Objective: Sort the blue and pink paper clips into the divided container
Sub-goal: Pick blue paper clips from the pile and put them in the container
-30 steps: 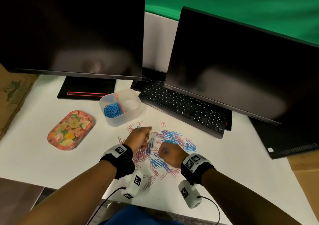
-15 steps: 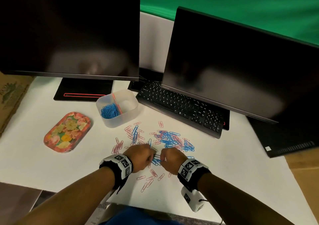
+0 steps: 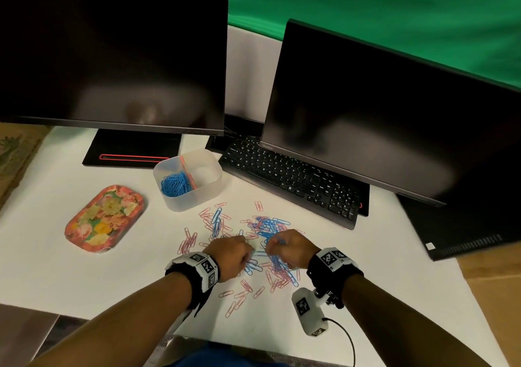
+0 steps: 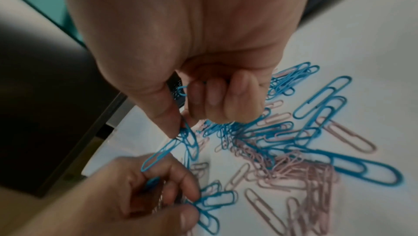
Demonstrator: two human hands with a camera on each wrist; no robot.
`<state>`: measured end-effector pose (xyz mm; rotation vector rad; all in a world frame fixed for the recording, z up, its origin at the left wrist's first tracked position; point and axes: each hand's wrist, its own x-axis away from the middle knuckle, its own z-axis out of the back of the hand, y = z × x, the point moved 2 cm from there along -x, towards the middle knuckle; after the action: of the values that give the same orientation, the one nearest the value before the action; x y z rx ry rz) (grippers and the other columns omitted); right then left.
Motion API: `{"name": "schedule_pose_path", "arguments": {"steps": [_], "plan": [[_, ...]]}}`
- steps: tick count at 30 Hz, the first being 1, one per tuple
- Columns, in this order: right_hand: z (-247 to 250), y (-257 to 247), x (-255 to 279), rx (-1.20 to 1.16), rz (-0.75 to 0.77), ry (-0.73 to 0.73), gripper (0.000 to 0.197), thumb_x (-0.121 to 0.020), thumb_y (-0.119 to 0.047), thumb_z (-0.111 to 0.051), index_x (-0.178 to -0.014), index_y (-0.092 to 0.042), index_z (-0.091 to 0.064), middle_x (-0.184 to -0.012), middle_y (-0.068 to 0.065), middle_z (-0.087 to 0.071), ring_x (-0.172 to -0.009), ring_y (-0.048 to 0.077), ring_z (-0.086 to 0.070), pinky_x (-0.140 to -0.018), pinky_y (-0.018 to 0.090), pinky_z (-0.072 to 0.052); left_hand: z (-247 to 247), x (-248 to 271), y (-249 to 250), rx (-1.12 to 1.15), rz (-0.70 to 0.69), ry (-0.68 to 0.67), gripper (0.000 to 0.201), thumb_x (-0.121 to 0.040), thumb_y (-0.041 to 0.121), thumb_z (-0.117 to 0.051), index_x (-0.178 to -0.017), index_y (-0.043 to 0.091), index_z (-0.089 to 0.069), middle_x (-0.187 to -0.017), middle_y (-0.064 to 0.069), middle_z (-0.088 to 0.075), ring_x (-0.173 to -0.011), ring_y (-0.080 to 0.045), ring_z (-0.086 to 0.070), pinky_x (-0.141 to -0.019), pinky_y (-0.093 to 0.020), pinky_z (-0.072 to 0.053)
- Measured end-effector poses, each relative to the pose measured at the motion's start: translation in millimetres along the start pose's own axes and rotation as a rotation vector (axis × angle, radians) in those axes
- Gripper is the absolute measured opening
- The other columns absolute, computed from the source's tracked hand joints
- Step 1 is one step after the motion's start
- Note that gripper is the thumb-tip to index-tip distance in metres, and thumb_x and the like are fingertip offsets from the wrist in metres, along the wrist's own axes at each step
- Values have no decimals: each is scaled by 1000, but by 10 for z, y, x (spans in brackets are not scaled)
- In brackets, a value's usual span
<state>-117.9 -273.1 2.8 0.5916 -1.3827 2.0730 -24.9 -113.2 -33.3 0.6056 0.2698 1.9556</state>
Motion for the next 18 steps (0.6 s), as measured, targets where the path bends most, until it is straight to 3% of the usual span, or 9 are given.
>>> {"name": "schedule_pose_path", "arguments": {"steps": [3, 9, 14, 18], "plan": [[56, 40, 24, -148, -58, -35, 8, -91, -17, -61, -84, -13, -63, -48, -5, -37, -38, 8, -33, -42, 19, -30, 29, -17, 32, -46, 5, -57, 13, -90, 24, -53, -92, 20, -65, -106, 2, -58, -92, -24, -62, -75, -29, -48], [94, 37, 41, -345, -65, -59, 12, -92, -17, -62, -82, -11, -57, -55, -4, -29, -42, 9, -26, -42, 18, -24, 38, 23, 13, -45, 8, -55, 13, -91, 22, -51, -95, 17, -62, -105, -1, -55, -88, -26, -61, -69, -28, -44], [106, -98, 51, -464, -49, -58, 13, -94, -11, -58, -81, -11, -54, -50, -7, -29, -43, 8, -22, -44, 19, -18, 177, 77, -38, 244, 45, 74, 5, -86, 19, -56, -86, 20, -61, -90, 5, -55, -83, -17, -58, -73, -22, -43], [104, -305, 6, -518, -18, -61, 22, -94, -13, -58, -72, -17, -53, -52, -7, -28, -47, 8, -20, -47, 21, -14, 392, 140, -100, 580, 159, 127, 18, -77, 10, -65, -69, 25, -61, -69, 12, -62, -64, -1, -57, -65, -16, -46]]}}
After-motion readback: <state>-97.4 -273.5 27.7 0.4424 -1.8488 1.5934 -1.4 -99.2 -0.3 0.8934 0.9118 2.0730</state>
